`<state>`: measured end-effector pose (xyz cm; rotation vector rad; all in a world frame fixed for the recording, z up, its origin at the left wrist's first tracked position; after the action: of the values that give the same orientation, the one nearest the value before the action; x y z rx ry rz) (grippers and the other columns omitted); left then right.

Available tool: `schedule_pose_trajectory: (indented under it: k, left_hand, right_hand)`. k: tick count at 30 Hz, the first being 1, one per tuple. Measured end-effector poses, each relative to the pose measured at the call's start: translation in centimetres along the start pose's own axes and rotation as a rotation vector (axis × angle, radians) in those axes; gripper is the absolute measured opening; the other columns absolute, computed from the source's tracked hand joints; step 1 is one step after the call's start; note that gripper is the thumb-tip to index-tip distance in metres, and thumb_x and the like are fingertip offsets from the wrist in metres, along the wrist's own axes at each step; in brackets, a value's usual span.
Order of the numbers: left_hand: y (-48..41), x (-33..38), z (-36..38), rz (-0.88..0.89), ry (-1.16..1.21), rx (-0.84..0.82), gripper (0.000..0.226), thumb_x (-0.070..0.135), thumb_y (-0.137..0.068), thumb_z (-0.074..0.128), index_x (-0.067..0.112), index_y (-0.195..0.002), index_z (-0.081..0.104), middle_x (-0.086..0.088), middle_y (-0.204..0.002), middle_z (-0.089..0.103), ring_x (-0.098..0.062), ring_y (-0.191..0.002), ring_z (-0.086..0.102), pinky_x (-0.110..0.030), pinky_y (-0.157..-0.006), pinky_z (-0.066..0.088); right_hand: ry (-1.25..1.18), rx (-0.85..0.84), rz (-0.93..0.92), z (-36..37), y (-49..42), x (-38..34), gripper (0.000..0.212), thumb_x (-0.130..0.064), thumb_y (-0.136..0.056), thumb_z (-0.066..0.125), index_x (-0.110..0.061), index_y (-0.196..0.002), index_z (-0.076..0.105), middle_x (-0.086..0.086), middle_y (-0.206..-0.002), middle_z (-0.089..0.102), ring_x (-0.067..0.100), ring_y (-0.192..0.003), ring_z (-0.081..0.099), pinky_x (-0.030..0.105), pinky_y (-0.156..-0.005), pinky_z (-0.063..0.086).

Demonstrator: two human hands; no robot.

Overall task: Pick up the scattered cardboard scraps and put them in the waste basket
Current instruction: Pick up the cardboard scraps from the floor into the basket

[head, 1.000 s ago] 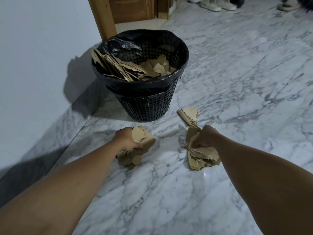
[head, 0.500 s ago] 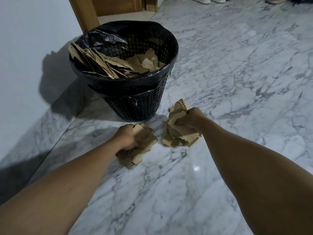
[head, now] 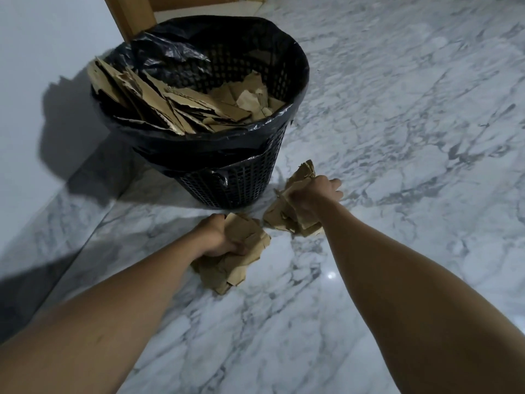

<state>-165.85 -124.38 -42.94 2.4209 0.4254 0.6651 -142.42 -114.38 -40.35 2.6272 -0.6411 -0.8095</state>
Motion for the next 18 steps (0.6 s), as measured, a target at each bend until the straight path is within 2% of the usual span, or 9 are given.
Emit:
schedule_pose_trajectory:
  k: [2,3,5,7,9,11,13,16,18]
  left_hand:
    - [0.0,0.2,-0.1,-0.017,-0.013,0.002,0.11,0.054,-0.057,0.09,0.013,-0.144,0.038,-0.008,-0.144,0.049,-0.029,-0.126,0.051,-0.035,-0.1,0.046]
    - [-0.1,0.3,-0.1,-0.02,-0.015,0.003,0.11,0.054,-0.056,0.091,0.013,-0.144,0.038,-0.008,-0.144,0.049,-0.029,-0.126,0.052,-0.035,-0.101,0.046]
    - [0.0,0.3,-0.1,-0.026,-0.028,-0.001,0.106,0.053,-0.057,0.091,0.013,-0.142,0.041,-0.007,-0.141,0.052,-0.029,-0.124,0.053,-0.034,-0.099,0.047]
    - [0.3,0.3,-0.1,-0.032,-0.036,-0.012,0.108,0.056,-0.053,0.091,0.013,-0.14,0.043,-0.006,-0.14,0.054,-0.028,-0.123,0.054,-0.035,-0.099,0.047]
    - [0.3,0.3,-0.2,-0.023,-0.03,-0.011,0.122,0.067,-0.036,0.087,0.016,-0.139,0.046,-0.005,-0.138,0.056,-0.028,-0.121,0.056,-0.038,-0.101,0.049]
    - [-1.5,-0.9,0.6,-0.012,-0.002,0.004,0.136,0.078,-0.018,0.078,0.02,-0.138,0.049,-0.001,-0.136,0.058,-0.025,-0.118,0.058,-0.04,-0.101,0.05]
    - [-4.5,-2.8,2.0,-0.008,0.05,0.03,0.138,0.085,-0.012,0.075,0.024,-0.135,0.053,0.003,-0.134,0.061,-0.021,-0.116,0.06,-0.038,-0.101,0.05]
    - [-3.4,-2.6,2.0,-0.03,0.081,0.099,0.121,0.077,-0.024,0.079,0.028,-0.132,0.055,0.006,-0.132,0.063,-0.02,-0.114,0.062,-0.035,-0.099,0.051]
    - [1.1,-0.5,0.8,-0.042,0.109,0.148,0.103,0.062,-0.044,0.085,0.02,-0.132,0.053,0.0,-0.132,0.061,-0.026,-0.117,0.06,-0.033,-0.097,0.051]
  right_hand:
    - [-0.057,-0.046,-0.007,0.0,-0.6,-0.2,0.047,-0.032,-0.08,0.062,-0.008,-0.119,0.049,0.014,-0.132,0.034,0.037,-0.114,0.048,0.04,-0.095,0.05]
    - [-0.099,-0.075,-0.026,0.0,-0.7,-0.4,0.047,-0.028,-0.08,0.067,-0.008,-0.119,0.051,0.013,-0.13,0.041,0.033,-0.11,0.054,0.037,-0.09,0.053]
    - [-0.239,-0.11,-0.037,0.0,-0.5,-0.4,0.035,-0.023,-0.077,0.069,-0.008,-0.107,0.058,0.004,-0.107,0.061,0.02,-0.084,0.065,0.028,-0.066,0.058]
    - [-0.254,-0.099,-0.063,0.2,-0.1,-0.4,0.023,-0.023,-0.077,0.066,-0.01,-0.096,0.061,0.003,-0.085,0.066,0.017,-0.069,0.064,0.026,-0.057,0.056]
    - [-0.141,-0.049,-0.146,0.0,1.1,-0.7,0.021,-0.027,-0.08,0.06,-0.011,-0.093,0.058,0.004,-0.079,0.062,0.02,-0.068,0.062,0.03,-0.059,0.054]
    - [0.008,0.032,-0.315,-0.4,2.2,-1.6,0.023,-0.032,-0.084,0.054,-0.012,-0.095,0.056,0.005,-0.078,0.06,0.026,-0.07,0.063,0.031,-0.057,0.049]
    - [0.102,0.102,-0.488,-1.0,3.4,-2.6,0.019,-0.03,-0.089,0.053,-0.014,-0.099,0.054,0.005,-0.081,0.059,0.029,-0.069,0.061,0.031,-0.055,0.045]
    - [0.173,0.262,-0.668,-2.9,5.2,-3.2,0.023,-0.029,-0.095,0.05,-0.015,-0.113,0.052,0.01,-0.098,0.057,0.034,-0.08,0.06,0.036,-0.058,0.043]
    - [0.209,0.303,-0.712,-4.0,6.4,-2.4,0.03,-0.028,-0.096,0.049,-0.016,-0.123,0.048,0.011,-0.105,0.054,0.035,-0.087,0.061,0.036,-0.06,0.041]
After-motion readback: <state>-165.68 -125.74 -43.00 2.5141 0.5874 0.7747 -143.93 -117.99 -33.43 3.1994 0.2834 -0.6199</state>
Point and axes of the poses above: each hand's wrist, its own y-axis away from the middle knuckle, its own z-axis out of the palm, x = y × z, the point moved 6 cm from there along -y, towards the middle knuckle
